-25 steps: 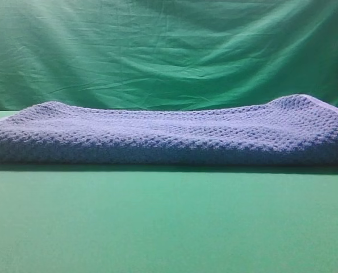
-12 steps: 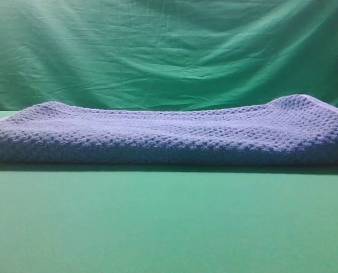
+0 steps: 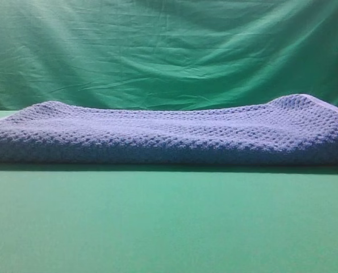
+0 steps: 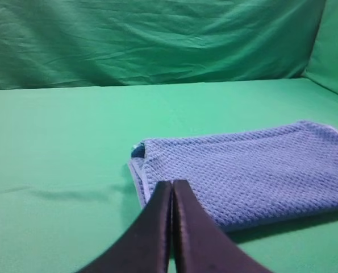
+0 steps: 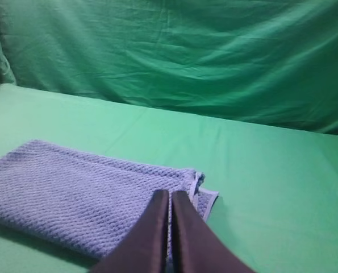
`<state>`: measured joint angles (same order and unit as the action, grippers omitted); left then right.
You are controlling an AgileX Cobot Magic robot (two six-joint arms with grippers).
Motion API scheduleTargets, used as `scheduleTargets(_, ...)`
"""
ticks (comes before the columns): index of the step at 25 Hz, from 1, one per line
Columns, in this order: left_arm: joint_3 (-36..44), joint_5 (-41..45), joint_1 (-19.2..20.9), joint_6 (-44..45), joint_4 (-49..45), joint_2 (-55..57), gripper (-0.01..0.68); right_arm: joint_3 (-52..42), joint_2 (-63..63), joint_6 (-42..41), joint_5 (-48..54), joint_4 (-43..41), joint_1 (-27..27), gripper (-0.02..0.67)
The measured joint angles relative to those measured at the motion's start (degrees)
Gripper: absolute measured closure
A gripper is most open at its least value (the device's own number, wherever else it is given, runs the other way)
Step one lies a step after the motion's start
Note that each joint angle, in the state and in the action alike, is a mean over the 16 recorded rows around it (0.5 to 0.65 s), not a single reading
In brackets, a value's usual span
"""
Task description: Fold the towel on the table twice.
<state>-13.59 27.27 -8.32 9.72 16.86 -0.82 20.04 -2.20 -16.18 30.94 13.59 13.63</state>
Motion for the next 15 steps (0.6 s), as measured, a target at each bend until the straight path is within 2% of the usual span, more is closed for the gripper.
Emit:
scheduleTargets(7,8.2,-9.6,0.0,0.0,-0.2,0.0,0.673,-8.7,0.0,-0.1,-10.6,0.6,0.0,0.649)
scheduleTargets(15,11.6,-12.3,0.0,-0.1,1.3,0.0,0.673,-13.5,-0.1,-0.1,-16.8,6.4,0.0,0.649)
